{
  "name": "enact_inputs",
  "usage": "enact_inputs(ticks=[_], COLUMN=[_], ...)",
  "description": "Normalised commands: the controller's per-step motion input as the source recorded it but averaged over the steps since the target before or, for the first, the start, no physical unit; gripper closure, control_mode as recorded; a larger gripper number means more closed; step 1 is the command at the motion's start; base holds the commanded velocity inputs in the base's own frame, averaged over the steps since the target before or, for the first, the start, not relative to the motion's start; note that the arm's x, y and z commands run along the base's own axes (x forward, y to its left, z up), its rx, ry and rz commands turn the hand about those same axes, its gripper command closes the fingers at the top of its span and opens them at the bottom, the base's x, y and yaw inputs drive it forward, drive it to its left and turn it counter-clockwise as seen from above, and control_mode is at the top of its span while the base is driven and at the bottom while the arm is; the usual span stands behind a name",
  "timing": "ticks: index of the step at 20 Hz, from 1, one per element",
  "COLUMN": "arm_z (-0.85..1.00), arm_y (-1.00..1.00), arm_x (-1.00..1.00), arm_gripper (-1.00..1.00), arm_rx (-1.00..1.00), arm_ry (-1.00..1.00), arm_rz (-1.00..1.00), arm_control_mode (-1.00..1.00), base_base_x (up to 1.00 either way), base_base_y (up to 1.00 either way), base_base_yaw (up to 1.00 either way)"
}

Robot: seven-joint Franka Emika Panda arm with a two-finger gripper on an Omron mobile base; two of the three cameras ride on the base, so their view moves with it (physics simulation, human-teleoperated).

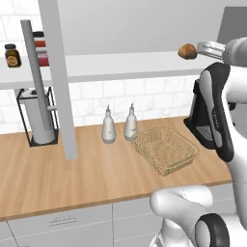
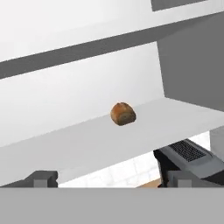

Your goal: Open the cabinet, pick up the bread from the cabinet and place it in the basket. Then move the basket to the dining counter.

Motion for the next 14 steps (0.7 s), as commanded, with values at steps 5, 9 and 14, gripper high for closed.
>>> enact_inputs(ticks=[5, 9, 14], arm_z=[0.19, -0.15, -0.36], arm_y=[-0.16, -0.15, -0.01], arm_x=[0.23, 0.25, 0.34], arm_gripper=[-1.00, -1.00, -1.00], arm_rx=[-0.14, -0.01, 0.00], arm_ry=[0.23, 0.02, 0.00], arm_rz=[0.00, 0.01, 0.03], arm_control_mode=[-1.00, -1.00, -1.00], base_base_x=[0.00, 0.00, 0.00], base_base_y=[0.00, 0.00, 0.00], base_base_yaw=[0.00, 0.00, 0.00])
